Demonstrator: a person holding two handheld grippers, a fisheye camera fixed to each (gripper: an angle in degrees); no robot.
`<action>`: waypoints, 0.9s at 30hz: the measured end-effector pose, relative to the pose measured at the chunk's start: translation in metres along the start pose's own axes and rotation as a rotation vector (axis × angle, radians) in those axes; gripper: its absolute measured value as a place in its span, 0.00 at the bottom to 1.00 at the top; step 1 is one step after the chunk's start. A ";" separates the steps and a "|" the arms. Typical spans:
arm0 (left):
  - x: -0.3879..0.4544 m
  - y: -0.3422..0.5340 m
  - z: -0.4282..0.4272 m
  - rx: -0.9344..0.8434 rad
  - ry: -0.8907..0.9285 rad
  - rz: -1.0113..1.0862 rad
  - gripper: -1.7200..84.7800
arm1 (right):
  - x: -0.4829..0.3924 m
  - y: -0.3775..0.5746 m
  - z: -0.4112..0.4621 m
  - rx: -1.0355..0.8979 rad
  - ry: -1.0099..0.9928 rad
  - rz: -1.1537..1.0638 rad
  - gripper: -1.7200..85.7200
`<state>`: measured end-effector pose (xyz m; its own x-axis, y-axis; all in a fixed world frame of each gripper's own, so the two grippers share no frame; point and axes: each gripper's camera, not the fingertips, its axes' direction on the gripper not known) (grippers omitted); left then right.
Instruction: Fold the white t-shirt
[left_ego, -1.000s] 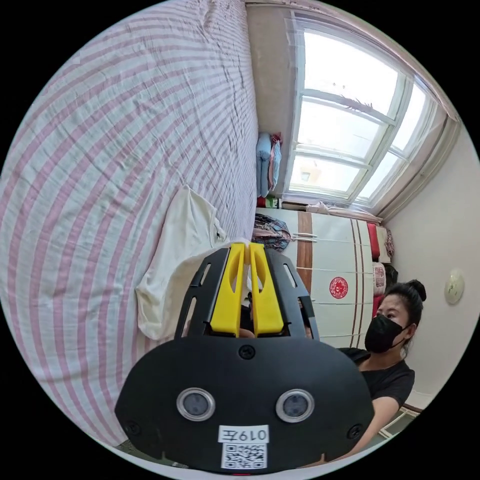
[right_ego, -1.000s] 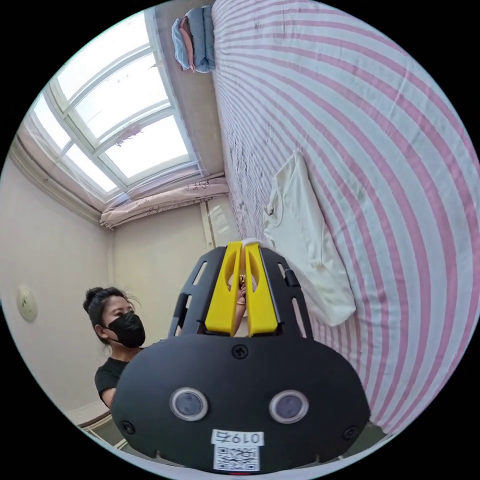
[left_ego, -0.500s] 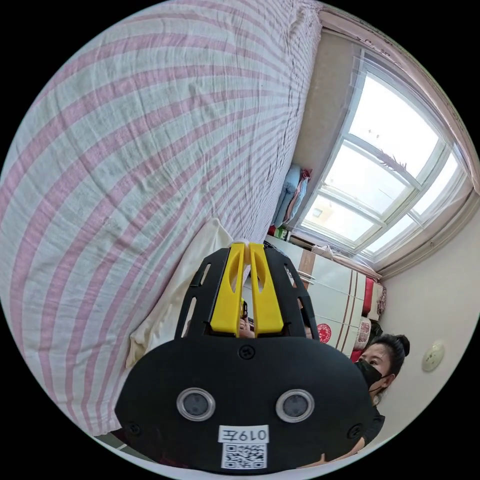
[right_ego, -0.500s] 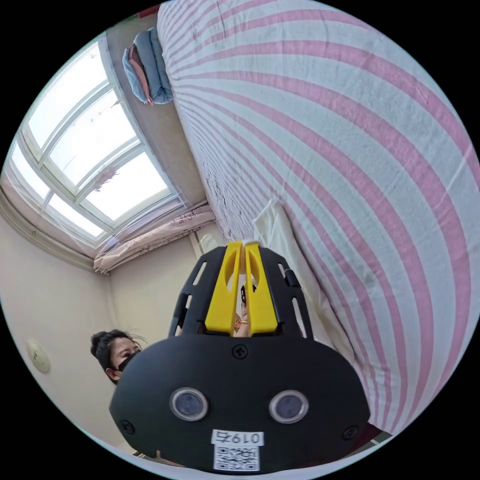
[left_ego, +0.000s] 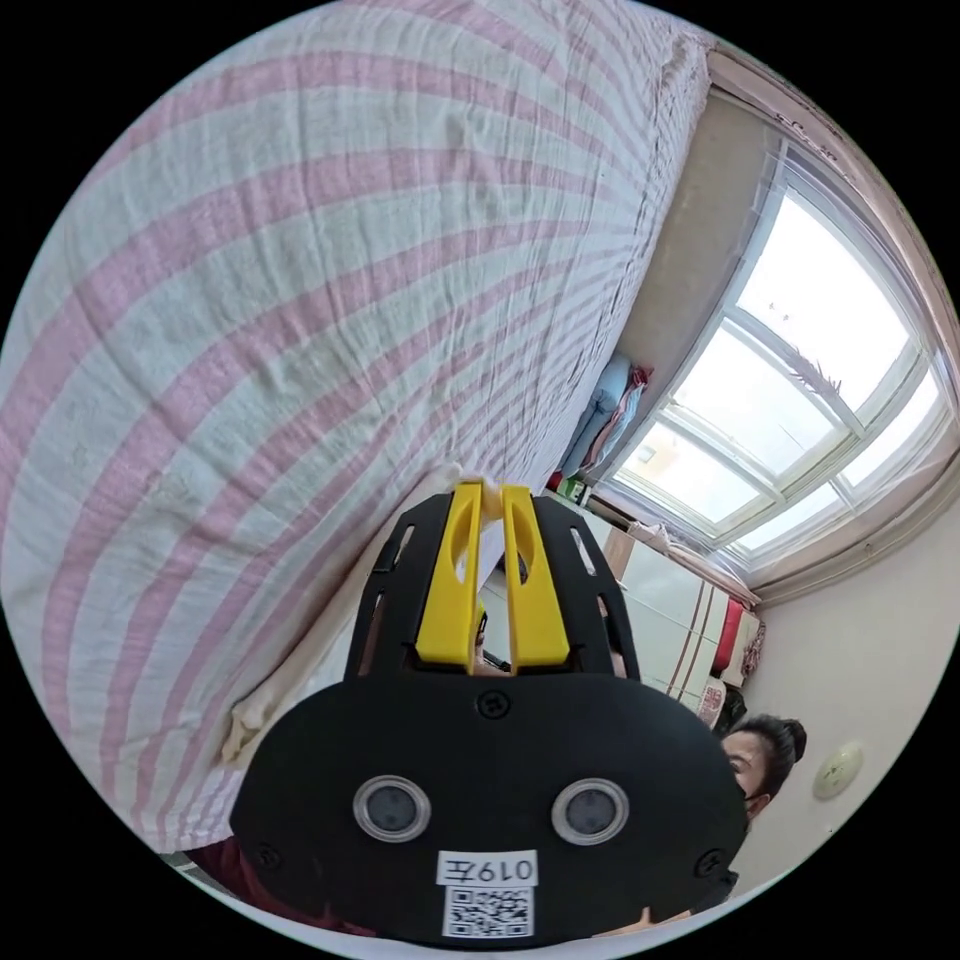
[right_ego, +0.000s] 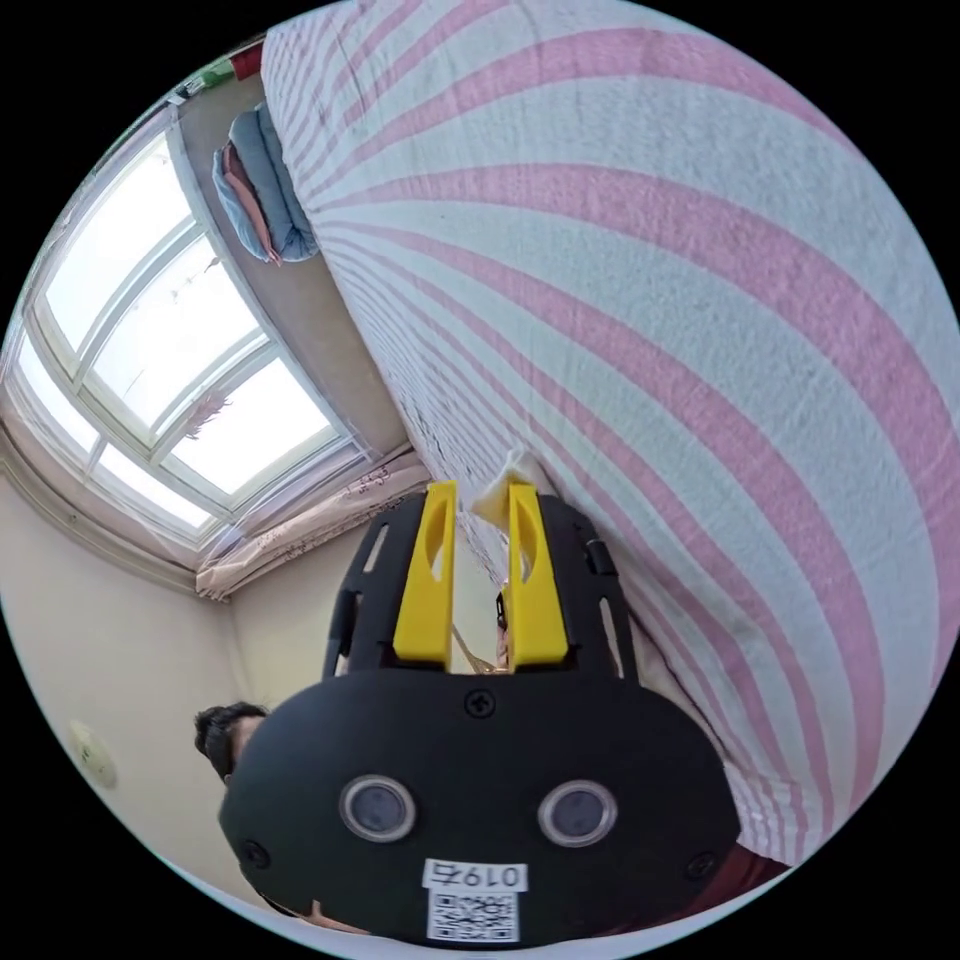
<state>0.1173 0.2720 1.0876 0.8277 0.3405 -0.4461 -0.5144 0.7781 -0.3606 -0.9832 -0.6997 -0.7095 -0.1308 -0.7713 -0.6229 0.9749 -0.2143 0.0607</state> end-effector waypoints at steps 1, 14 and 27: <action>0.010 0.000 0.006 -0.033 -0.013 0.027 0.07 | -0.006 0.002 0.006 -0.012 0.014 -0.006 0.12; 0.117 0.021 0.042 -0.027 -0.150 0.284 0.12 | -0.094 0.032 0.061 -0.001 0.074 -0.194 0.11; 0.176 0.176 0.230 -0.485 -0.934 1.134 0.07 | -0.175 0.201 0.286 -0.348 1.153 -1.339 0.01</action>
<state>0.2236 0.5905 1.1338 -0.2881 0.9548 -0.0732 -0.8160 -0.2848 -0.5030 -0.8157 -0.7788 -0.3652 -0.7498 0.5956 -0.2883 0.3330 -0.0369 -0.9422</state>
